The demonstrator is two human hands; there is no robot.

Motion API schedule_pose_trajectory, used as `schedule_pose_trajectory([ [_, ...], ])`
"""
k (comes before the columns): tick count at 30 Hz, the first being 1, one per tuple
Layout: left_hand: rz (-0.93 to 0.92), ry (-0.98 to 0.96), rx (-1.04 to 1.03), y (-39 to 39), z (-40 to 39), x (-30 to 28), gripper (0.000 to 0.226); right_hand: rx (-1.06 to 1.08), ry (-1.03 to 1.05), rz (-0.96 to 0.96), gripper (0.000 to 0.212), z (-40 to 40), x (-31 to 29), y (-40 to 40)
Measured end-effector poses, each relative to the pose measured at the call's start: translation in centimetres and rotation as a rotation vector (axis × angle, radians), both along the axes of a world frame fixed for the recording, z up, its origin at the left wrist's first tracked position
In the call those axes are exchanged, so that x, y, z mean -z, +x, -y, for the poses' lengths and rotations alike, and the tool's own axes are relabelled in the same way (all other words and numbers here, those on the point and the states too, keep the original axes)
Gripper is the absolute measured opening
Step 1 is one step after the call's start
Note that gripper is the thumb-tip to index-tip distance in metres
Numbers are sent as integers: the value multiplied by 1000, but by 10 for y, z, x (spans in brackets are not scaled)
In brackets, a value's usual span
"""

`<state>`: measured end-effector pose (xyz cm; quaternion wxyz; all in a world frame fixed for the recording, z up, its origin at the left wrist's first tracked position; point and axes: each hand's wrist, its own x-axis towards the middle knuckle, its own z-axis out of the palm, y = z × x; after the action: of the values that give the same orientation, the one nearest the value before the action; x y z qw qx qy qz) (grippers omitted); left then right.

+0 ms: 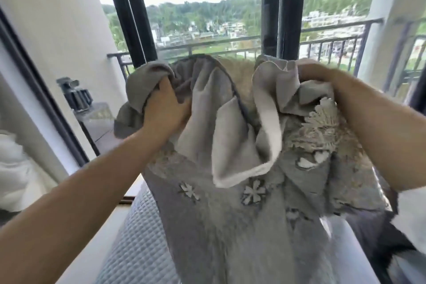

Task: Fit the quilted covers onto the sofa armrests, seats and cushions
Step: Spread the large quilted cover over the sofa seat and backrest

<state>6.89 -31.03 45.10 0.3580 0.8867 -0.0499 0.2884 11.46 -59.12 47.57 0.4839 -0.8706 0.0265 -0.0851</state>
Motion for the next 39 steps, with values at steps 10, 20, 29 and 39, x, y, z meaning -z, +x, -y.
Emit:
schedule_pose_trajectory([
  [10,-955,773,75,23,-44,159,32,-220,-876,-432,31,-20,212,7],
  [20,-1492,758,133,-33,-66,355,49,-498,-779,-1046,83,-74,436,-77],
  [29,-1492,442,-227,-50,-77,443,80,-185,-701,-895,95,-93,515,-112],
  [39,-1203,-147,-260,-97,-63,467,43,82,-633,-821,77,-78,541,-140],
])
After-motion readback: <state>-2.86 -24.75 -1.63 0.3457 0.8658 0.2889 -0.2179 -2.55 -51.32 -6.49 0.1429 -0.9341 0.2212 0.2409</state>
